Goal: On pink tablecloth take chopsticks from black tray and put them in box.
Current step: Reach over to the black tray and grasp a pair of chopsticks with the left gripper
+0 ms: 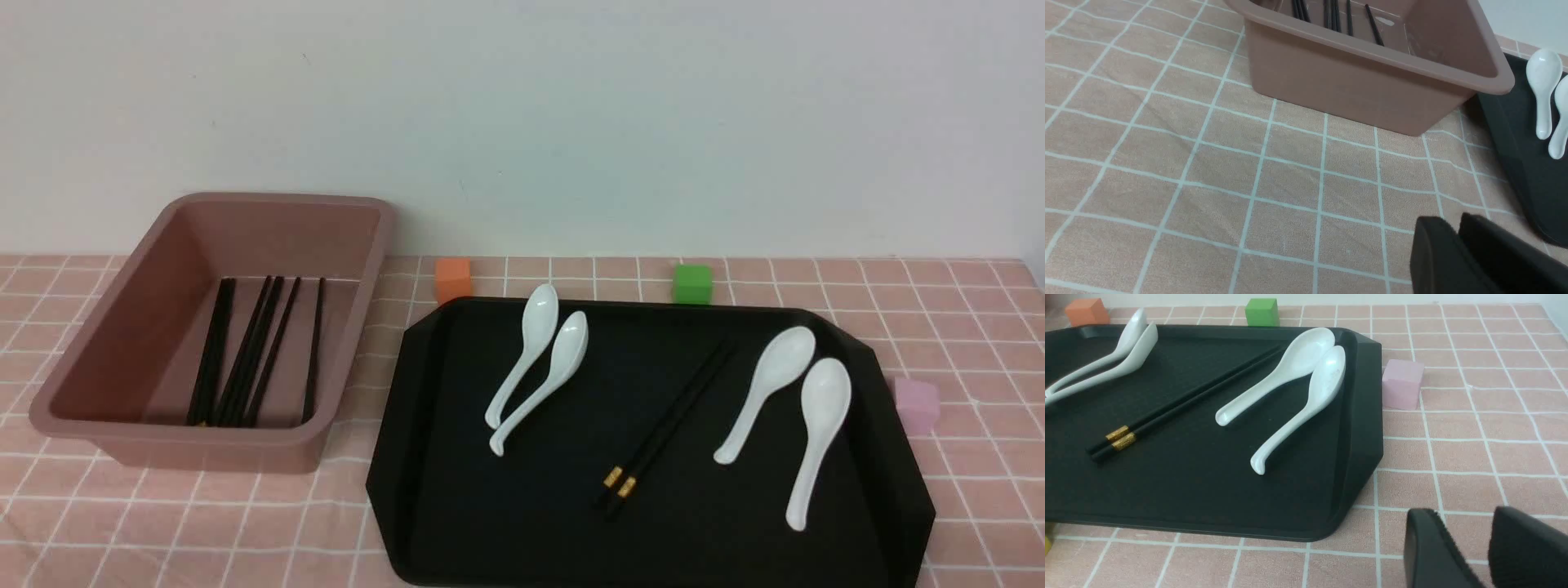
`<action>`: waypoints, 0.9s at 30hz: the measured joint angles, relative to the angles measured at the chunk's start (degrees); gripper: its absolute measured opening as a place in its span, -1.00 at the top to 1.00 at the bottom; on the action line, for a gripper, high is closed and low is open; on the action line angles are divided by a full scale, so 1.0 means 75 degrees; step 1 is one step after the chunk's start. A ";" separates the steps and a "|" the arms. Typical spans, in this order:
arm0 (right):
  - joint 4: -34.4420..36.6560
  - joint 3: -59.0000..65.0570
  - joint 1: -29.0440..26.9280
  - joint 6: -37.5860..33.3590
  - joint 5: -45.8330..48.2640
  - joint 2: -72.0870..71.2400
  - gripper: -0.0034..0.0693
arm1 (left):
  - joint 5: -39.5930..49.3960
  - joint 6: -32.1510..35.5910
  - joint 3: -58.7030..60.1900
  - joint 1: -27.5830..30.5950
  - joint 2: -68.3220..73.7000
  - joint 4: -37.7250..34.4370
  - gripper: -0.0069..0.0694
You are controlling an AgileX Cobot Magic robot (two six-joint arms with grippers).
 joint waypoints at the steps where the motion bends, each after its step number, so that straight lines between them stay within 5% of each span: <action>1: 0.0000 0.0000 0.0000 0.0000 0.0000 0.0000 0.25 | 0.0000 0.0000 0.0000 0.0000 0.0000 0.0000 0.58; 27: 0.0000 0.0000 0.0000 0.0000 0.0000 0.0000 0.25 | -0.0072 0.0000 0.0003 0.0000 0.0000 0.0000 0.51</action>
